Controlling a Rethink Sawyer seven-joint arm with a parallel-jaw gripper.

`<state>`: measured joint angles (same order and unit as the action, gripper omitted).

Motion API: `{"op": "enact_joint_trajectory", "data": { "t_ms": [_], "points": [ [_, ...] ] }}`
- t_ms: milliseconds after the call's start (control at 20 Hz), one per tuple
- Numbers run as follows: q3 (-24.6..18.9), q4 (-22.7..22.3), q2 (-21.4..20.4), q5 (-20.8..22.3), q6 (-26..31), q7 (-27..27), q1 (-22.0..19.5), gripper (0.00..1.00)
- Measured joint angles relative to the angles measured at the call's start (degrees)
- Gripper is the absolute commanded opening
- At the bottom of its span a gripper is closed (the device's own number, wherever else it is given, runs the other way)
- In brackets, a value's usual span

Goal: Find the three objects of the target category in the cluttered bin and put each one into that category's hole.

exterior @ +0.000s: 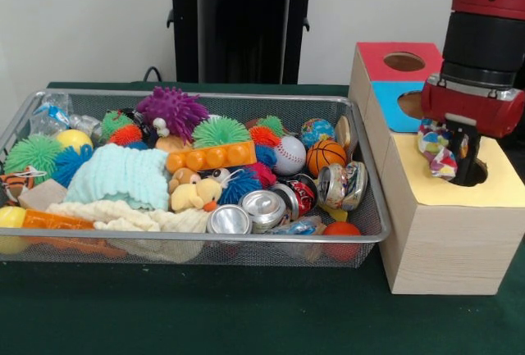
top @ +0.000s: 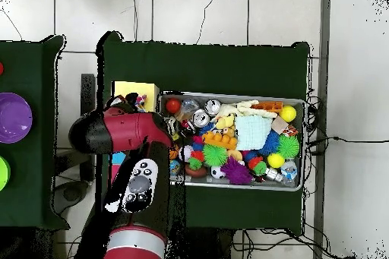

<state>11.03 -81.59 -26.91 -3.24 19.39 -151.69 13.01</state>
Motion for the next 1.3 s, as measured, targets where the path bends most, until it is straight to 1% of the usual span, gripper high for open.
{"op": "enact_joint_trajectory", "data": {
  "t_ms": [350,1300],
  "points": [
    [-0.36,-1.03,-2.33,0.0,2.07,0.0,-0.01,0.0],
    [-0.5,-1.58,-2.32,0.0,2.07,0.0,-0.01,0.0]
  ]
}}
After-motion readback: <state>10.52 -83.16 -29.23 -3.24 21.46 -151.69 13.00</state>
